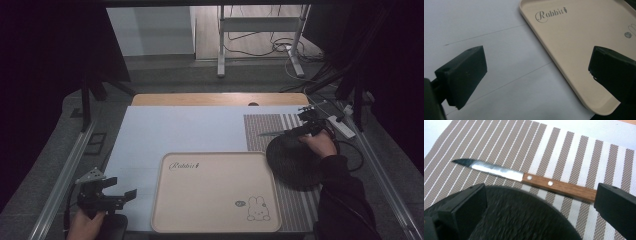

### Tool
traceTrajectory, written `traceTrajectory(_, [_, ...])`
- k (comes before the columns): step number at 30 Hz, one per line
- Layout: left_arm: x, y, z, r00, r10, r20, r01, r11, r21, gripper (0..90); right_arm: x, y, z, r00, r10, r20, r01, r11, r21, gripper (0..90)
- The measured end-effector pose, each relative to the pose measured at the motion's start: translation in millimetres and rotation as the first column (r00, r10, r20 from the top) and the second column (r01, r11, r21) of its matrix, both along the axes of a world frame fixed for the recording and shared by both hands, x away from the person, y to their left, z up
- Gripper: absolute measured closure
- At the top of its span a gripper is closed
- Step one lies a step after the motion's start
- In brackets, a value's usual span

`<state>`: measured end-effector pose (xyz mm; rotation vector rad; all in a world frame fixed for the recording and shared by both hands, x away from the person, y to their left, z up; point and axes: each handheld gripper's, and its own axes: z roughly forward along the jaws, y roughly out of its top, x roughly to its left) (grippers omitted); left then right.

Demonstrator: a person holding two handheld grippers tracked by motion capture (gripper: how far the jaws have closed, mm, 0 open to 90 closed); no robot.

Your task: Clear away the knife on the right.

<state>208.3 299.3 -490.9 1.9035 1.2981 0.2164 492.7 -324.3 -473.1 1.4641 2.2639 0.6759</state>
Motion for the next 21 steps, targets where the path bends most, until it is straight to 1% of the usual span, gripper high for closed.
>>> traceTrajectory(2, [0.0,-0.1,0.1,1.0,0.0,-0.001,0.0,1.0,0.001,1.9,5.1,0.4,-0.9,0.9999,0.001,-0.011,-0.001,1.0,-0.001,0.0])
traceTrajectory(4, [0.1,-0.2,0.1,1.0,-0.001,-0.001,0.001,1.0,0.002,1.9,10.6,0.4,-3.0,0.9998,-0.004,-0.02,0.003,1.0,-0.017,0.0])
traceTrajectory(6, [0.0,-0.2,0.1,1.0,-0.001,-0.001,0.001,1.0,0.002,1.9,12.4,0.3,-4.0,0.9997,-0.006,-0.025,0.006,1.0,-0.018,0.0])
traceTrajectory(8, [0.0,-0.1,0.1,1.0,-0.001,-0.001,0.001,1.0,0.002,1.9,16.9,-0.9,-6.5,0.9993,-0.022,-0.031,0.021,0.999,-0.033,0.0])
traceTrajectory(9, [0.0,-0.2,0.1,1.0,-0.001,-0.001,0.001,1.0,0.001,1.9,16.9,-0.9,-6.5,0.9993,-0.022,-0.031,0.021,0.999,-0.033,0.0])
traceTrajectory(10, [0.0,-0.2,0.1,1.0,-0.002,-0.001,0.002,1.0,0.002,1.9,17.7,-1.4,-6.7,0.9991,-0.029,-0.032,0.028,0.999,-0.03,2.2])
traceTrajectory(12, [0.0,-0.3,0.1,1.0,-0.002,0.0,0.002,1.0,0.003,1.9,20.0,-4.4,-6.8,0.9988,-0.038,-0.031,0.038,0.999,-0.017,8.3])
traceTrajectory(15, [0.2,-0.4,0.1,1.0,-0.003,0.0,0.003,1.0,0.004,1.9,23.1,-9.9,-5.6,0.9987,-0.044,-0.026,0.044,0.999,-0.013,25.7])
traceTrajectory(17, [0.3,-0.5,0.1,1.0,-0.003,-0.001,0.003,1.0,0.004,1.9,24.5,-12.6,-4.5,0.9993,-0.031,-0.02,0.031,0.999,-0.024,38.7])
traceTrajectory(18, [0.3,-0.5,0.1,1.0,-0.002,-0.001,0.002,1.0,0.003,1.9,25.7,-14.2,-3.8,0.9994,-0.027,-0.022,0.027,0.999,-0.028,43.3])
traceTrajectory(19, [0.3,-0.5,0.1,1.0,-0.002,-0.001,0.002,1.0,0.004,1.9,26.5,-14.9,-3.7,0.9994,-0.026,-0.023,0.026,0.999,-0.028,48.0])
traceTrajectory(21, [0.4,-0.5,0.1,1.0,-0.003,-0.001,0.003,1.0,0.004,1.9,28.5,-16.9,-3.0,0.9996,-0.007,-0.028,0.006,1.0,-0.022,60.2])
